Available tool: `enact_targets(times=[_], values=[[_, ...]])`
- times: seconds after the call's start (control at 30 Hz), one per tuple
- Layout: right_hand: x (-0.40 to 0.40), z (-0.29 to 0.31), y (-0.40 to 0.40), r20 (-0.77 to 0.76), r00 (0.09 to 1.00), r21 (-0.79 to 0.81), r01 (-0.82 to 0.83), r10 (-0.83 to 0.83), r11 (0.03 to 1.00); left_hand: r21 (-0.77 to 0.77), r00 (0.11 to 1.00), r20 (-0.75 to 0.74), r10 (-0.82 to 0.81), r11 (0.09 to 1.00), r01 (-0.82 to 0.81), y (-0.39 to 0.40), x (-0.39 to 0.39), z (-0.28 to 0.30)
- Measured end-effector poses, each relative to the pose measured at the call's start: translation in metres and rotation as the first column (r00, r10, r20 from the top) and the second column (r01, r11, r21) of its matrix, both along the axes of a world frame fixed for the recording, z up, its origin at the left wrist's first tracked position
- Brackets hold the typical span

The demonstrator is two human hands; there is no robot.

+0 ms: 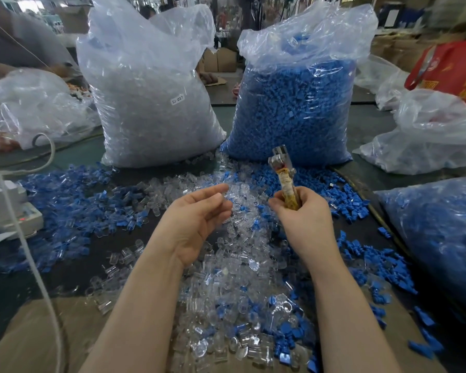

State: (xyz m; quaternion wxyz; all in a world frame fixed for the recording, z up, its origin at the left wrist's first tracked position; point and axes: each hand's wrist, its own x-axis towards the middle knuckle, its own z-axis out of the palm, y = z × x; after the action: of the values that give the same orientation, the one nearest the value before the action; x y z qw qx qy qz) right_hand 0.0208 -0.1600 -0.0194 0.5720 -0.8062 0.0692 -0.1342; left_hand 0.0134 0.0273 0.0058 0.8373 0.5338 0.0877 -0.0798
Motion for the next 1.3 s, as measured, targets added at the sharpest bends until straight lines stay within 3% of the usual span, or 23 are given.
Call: enact_targets(times=[0.17,0.4,0.57,0.7,0.87,1.03,1.3], values=[[-0.002,-0.001,0.003,0.063,0.997,0.008,-0.052,0.052,0.999,-0.064,0.998,-0.023,0.058,0.996,-0.06,-0.005,-0.001,0.002],[-0.007,0.003,0.008,0.149,0.981,-0.003,-0.123,0.122,0.992,0.058,0.989,0.027,0.145,0.987,-0.147,-0.012,-0.001,0.001],[-0.01,0.007,0.009,0.185,0.976,-0.013,-0.116,0.116,0.993,0.23,0.997,0.065,0.051,0.971,-0.064,-0.018,-0.003,-0.002],[-0.01,0.008,0.01,0.193,0.973,-0.018,-0.128,0.129,0.992,0.274,0.995,0.092,0.03,0.96,-0.054,-0.021,-0.004,-0.003],[-0.01,0.009,0.013,0.205,0.968,-0.02,-0.146,0.147,0.989,0.38,0.978,0.151,0.146,0.905,-0.193,-0.024,-0.003,-0.004],[-0.011,0.011,0.017,0.221,0.961,-0.033,-0.163,0.166,0.986,0.332,0.972,0.178,0.156,0.92,-0.209,-0.027,-0.007,0.0],[-0.012,0.011,0.018,0.258,0.958,-0.074,-0.111,0.126,0.991,0.386,0.963,0.231,0.138,0.896,-0.221,-0.034,-0.011,0.005]])
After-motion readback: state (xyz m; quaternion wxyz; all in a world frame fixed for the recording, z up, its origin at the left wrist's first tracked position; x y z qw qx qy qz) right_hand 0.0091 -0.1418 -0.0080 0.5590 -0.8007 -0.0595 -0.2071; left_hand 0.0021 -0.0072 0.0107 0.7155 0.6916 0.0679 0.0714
